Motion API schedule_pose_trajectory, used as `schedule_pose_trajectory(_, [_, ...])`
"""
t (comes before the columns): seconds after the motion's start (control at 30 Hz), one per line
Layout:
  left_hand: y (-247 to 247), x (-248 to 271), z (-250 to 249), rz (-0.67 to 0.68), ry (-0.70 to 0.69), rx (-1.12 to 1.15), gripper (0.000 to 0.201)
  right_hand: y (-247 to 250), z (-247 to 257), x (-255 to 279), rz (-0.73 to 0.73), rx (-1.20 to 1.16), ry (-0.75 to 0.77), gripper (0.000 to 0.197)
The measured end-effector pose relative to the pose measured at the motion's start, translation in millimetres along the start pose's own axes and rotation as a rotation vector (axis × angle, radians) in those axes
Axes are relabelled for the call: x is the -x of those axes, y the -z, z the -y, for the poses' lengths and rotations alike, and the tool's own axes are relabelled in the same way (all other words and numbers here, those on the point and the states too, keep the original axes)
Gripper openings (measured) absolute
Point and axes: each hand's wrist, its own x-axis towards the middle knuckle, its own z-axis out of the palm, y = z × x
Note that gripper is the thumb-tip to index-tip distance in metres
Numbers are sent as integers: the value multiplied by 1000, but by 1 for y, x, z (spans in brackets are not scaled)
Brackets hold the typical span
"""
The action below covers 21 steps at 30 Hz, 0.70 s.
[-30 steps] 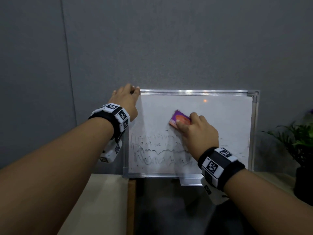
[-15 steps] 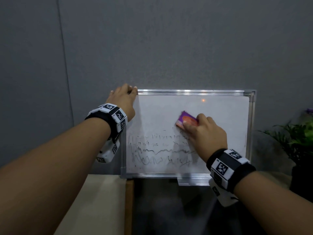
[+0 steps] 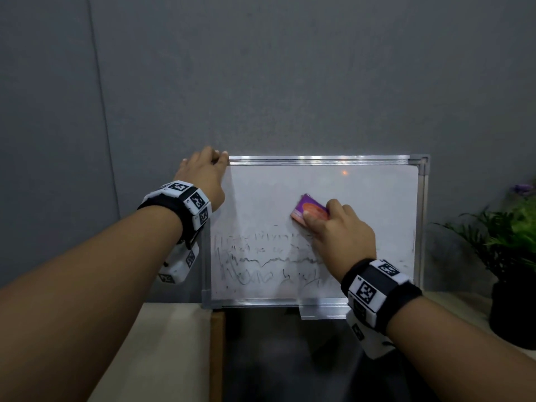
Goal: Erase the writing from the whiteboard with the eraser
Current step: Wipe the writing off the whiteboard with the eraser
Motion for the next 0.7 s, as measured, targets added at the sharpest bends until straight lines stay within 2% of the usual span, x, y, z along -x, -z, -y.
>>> schedule_pose_trajectory(0.17, [2, 0, 0, 3, 10, -13, 81, -13, 25, 5, 49, 11, 61, 34])
schedule_pose_trajectory(0.3, [1, 1, 0, 3, 15, 1, 82, -7, 8, 13, 15, -12, 35, 20])
schedule_pose_trajectory(0.47, [-1, 0, 0, -7, 13, 7, 83, -2, 11, -5, -21, -29, -18, 26])
schedule_pose_trajectory(0.57, [0, 1, -1, -1, 21, 3, 83, -5, 33, -13, -14, -36, 28, 31])
schedule_pose_trajectory(0.7, [1, 1, -1, -1, 14, -1, 83, -11, 42, 0, 60, 16, 81, 36])
